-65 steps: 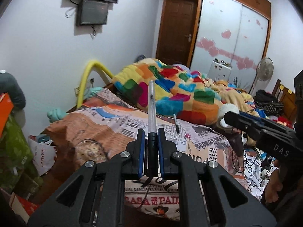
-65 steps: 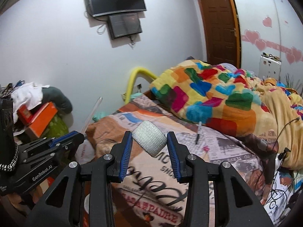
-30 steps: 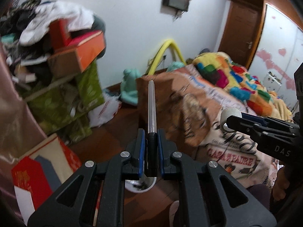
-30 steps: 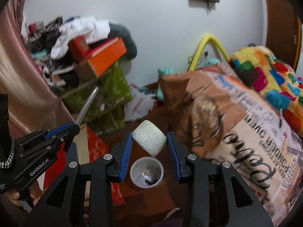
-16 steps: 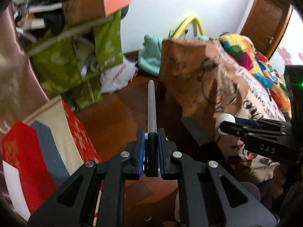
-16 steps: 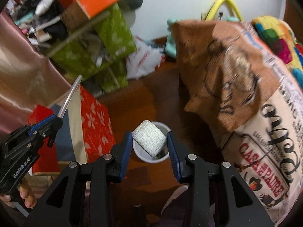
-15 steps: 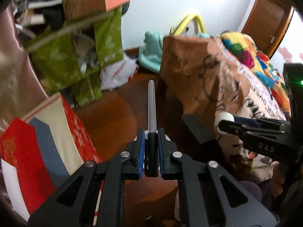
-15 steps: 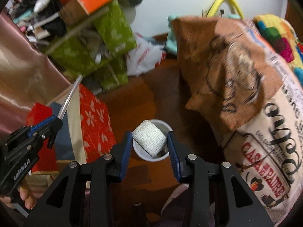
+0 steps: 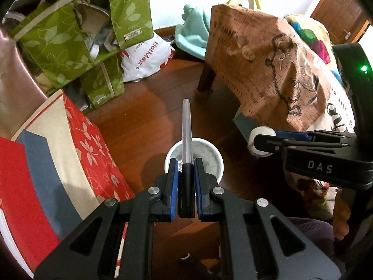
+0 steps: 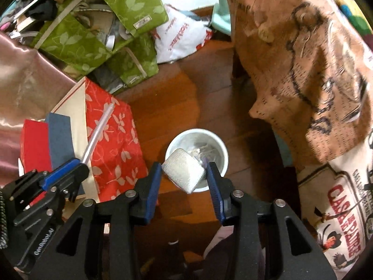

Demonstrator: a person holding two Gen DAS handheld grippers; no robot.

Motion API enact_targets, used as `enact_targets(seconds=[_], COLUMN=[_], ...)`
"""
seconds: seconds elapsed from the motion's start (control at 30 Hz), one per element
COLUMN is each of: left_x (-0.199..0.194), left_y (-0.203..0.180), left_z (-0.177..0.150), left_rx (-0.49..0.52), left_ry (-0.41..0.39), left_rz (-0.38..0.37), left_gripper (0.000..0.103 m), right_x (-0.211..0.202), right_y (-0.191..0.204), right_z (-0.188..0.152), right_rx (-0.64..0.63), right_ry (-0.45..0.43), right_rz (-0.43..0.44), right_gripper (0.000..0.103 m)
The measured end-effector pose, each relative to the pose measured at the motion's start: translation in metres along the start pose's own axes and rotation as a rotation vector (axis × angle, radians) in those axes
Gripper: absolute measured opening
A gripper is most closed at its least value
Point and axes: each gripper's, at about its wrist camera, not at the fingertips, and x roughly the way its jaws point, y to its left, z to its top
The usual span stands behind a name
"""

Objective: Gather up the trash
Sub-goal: 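Open both grippers to drop the pen and tape roll into the bin, then move both tools back toward the remaining items on the newspaper-print sheet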

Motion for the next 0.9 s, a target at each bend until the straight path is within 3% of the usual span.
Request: enact_targets(seconds=[0.33,0.4,0.47,0.5,0.9], left_x=[0.022,0.025,0.027,0.027,-0.031], left_y=[-0.017,-0.02,-0.023,-0.025,-0.054], left_z=[0.014,0.019,0.022,0.023,0.019], left_rx=[0.024,0.019,0.007,0.006,0.09], left_ry=[0.047,0.056,0.067,0.065,-0.043], left_rz=[-0.004,0.003,-0.007,-0.009,0.001], left_gripper=[0.012,0.016,0.035,0.038,0.038], right_x=[-0.01,-0.015,-0.021,-0.024,-0.076], right_y=[-0.016,-0.018,-0.02,-0.021,-0.022], right_z=[0.0,-0.001,-0.003,-0.004,-0.028], right_rx=[0.003,0.005,-0.002,-0.006,-0.035], right_ry=[-0.006,-0.017,-0.027,-0.033,-0.135], right_rz=[-0.026,-0.03,-0.041,-0.046,-0.064], right_gripper=[0.038,0.038,0.038,0.038,0.038])
